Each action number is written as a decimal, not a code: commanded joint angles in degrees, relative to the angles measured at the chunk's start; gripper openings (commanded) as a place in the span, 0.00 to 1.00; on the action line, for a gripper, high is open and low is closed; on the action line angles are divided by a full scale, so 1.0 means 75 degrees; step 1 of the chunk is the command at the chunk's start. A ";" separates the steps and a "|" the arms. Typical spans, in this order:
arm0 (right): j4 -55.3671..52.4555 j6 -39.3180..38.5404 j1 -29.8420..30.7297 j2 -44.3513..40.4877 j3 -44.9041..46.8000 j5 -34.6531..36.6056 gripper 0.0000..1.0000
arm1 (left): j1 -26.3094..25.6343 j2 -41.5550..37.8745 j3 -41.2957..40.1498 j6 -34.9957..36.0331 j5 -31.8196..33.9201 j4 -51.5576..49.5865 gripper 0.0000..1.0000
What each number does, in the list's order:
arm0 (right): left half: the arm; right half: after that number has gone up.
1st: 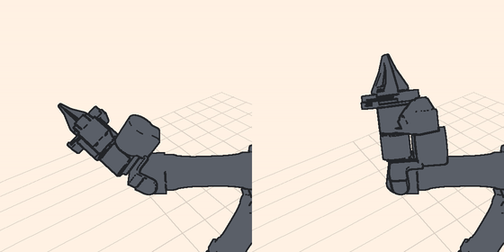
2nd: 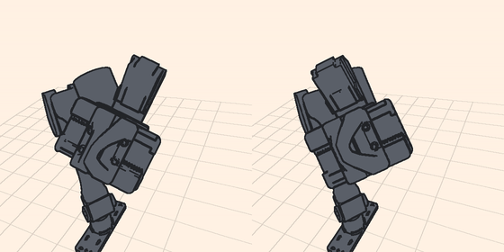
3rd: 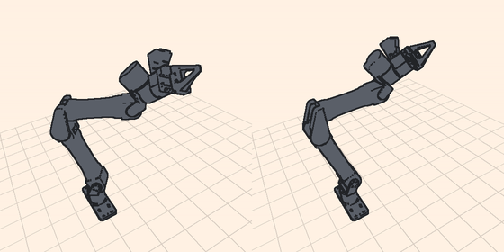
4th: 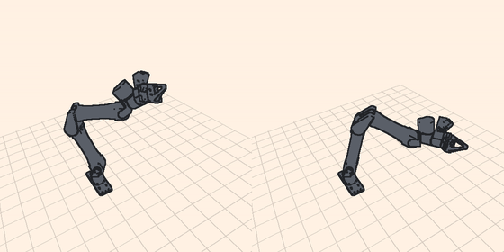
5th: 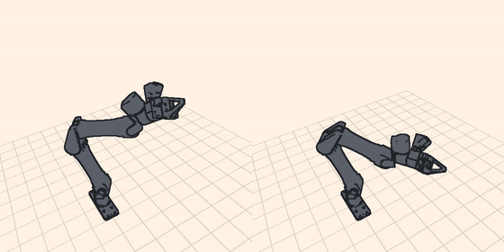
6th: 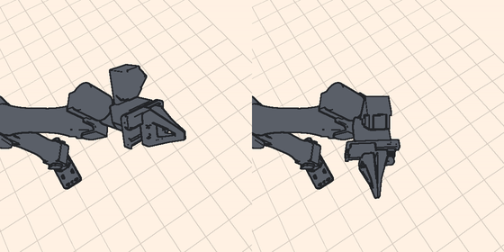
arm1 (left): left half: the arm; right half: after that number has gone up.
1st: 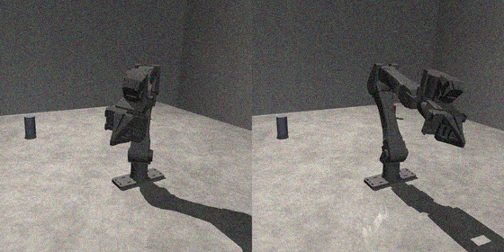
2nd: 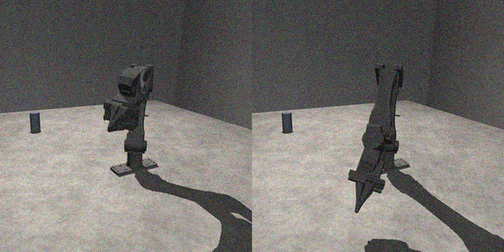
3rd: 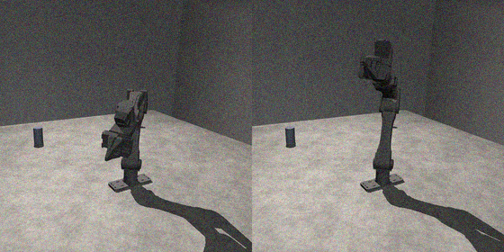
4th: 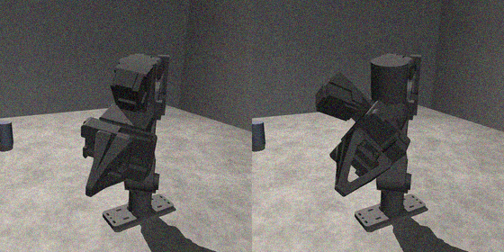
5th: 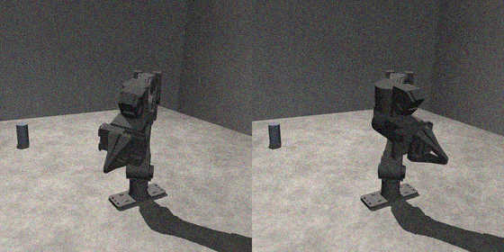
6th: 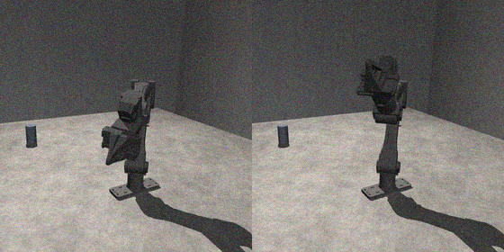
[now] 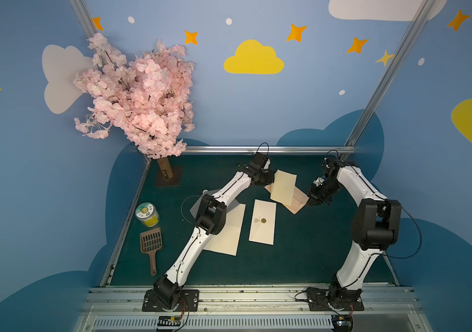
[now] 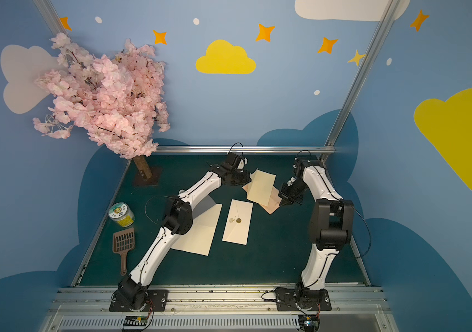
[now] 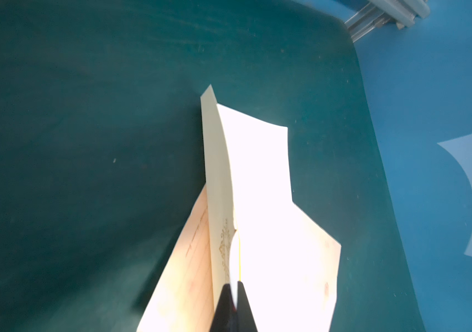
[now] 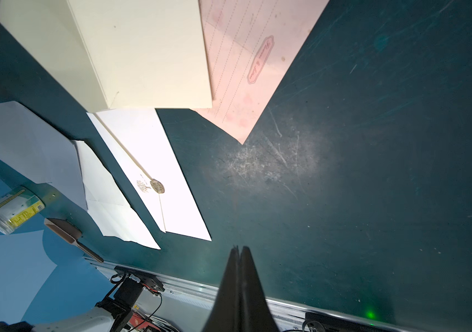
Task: Fold the letter paper in half and place it into the envelope
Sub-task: Pick up the envelope from the center of the board, then place the envelope at the center of the board.
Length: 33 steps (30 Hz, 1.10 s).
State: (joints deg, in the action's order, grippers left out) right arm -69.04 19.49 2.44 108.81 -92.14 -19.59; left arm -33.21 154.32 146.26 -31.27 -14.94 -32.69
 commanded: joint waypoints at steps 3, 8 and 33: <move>0.0084 0.0003 -0.0022 0.0286 -0.0214 -0.0094 0.00 | 0.0372 -0.1882 -0.1651 0.0230 -0.0760 -0.0228 0.03; 0.0099 0.0008 -0.0067 0.0756 -0.0606 -0.0102 0.11 | 0.0832 -0.3509 -0.4247 0.0548 -0.0985 -0.0006 0.03; -0.1781 0.0010 0.0234 0.5619 -0.6751 0.0806 0.88 | 0.1947 -0.6144 -0.7998 0.1243 -0.0865 -0.0410 1.00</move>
State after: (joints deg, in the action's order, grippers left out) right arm -77.97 19.35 3.51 149.77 -141.45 -14.41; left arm -18.83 110.72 87.07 -23.31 -21.93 -33.47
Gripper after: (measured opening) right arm 0.876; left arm 0.992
